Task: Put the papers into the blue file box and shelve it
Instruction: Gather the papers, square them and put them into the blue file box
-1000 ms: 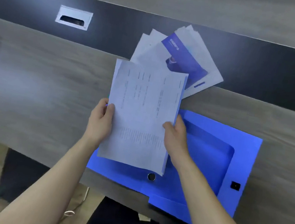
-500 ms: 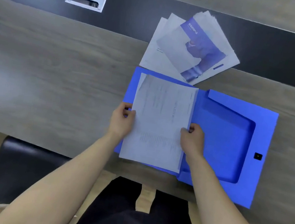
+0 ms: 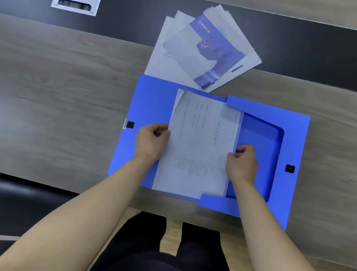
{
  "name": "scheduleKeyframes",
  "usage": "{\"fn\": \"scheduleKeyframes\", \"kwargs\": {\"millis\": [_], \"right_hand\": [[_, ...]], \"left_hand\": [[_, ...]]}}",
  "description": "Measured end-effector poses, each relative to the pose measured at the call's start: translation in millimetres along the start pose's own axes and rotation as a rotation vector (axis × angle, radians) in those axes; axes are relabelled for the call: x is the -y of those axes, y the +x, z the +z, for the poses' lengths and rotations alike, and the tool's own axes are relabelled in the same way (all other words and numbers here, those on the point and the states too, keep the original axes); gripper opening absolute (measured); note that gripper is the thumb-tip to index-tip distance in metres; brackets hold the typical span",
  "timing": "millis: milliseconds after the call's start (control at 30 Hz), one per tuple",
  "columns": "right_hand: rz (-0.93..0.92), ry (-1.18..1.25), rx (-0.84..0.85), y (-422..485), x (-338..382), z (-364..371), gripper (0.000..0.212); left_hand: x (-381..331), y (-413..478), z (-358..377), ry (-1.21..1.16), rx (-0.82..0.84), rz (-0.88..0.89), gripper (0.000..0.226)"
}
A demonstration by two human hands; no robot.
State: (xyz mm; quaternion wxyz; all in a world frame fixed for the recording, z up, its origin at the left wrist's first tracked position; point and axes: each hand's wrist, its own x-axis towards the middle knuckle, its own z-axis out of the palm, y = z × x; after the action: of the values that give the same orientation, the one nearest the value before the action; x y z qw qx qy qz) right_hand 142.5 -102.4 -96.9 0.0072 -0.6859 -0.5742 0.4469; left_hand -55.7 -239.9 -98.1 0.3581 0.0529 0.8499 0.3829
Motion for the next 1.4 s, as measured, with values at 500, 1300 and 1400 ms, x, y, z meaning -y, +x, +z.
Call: {"fn": "scheduleKeyframes", "kwargs": {"millis": [500,1300,1400], "right_hand": [[-0.272,-0.016,-0.009,21.9,7.5,-91.0,0.042],[-0.185,0.058,0.183,109.1,188.3,-9.3,0.05],[-0.207,-0.099,0.163,125.9,206.2,16.8,0.053]], "left_hand": [[-42.4,-54.2,133.8,0.088,0.042,0.016,0.014],[-132.2,124.1,0.3,0.142,-0.138,0.123,0.039],[-135.0,162.4,-21.2,0.201,-0.097,0.089,0.046]]}}
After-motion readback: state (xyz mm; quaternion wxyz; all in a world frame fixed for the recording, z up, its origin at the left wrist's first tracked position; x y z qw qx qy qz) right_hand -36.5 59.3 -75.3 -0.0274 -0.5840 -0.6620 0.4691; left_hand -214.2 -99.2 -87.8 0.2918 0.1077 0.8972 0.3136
